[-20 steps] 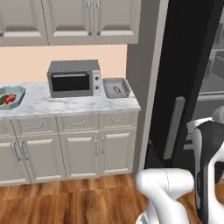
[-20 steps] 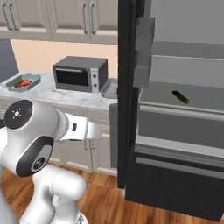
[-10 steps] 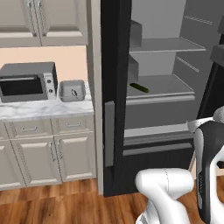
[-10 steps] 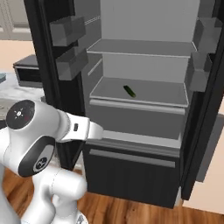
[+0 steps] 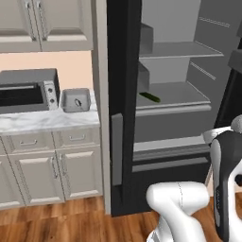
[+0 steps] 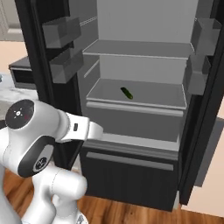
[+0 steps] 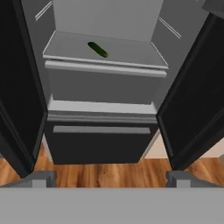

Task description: Place one cucumber and one fish in each tupperware on the nearby counter, to pack two identical lunches.

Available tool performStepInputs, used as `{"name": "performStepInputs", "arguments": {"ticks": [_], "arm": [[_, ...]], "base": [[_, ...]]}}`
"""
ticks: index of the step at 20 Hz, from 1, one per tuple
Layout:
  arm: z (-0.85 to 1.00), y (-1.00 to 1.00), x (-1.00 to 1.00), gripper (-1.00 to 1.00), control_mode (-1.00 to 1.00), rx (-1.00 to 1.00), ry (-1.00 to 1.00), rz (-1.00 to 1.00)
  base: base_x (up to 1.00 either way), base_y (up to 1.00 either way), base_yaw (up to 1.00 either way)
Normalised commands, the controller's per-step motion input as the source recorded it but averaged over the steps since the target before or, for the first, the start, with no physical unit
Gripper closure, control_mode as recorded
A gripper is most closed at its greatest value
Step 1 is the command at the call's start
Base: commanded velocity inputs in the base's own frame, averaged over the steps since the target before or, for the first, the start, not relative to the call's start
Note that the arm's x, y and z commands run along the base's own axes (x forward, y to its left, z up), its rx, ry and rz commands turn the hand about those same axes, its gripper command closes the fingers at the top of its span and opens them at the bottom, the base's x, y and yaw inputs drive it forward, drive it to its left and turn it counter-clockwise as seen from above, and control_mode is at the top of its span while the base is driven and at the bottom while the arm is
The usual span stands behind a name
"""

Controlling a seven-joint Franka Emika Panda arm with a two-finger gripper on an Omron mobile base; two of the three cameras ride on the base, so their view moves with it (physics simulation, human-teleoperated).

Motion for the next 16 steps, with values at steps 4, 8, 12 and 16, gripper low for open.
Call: {"name": "performStepInputs", "arguments": {"ticks": [4,8,12,16], "arm": [[0.0,0.0,0.0,-1.0,1.0,0.0,0.0,0.0],[0.0,0.0,0.0,-1.0,1.0,0.0,0.0,0.0],[0.0,0.0,0.0,-1.0,1.0,0.0,0.0,0.0],[0.0,0.0,0.0,-1.0,1.0,0.0,0.0,0.0]], "base": [[0.69,0.0,-0.02],[0.92,-0.26,0.0],[0.62,-0.53,0.0],[0.66,-0.38,0.0]]}}
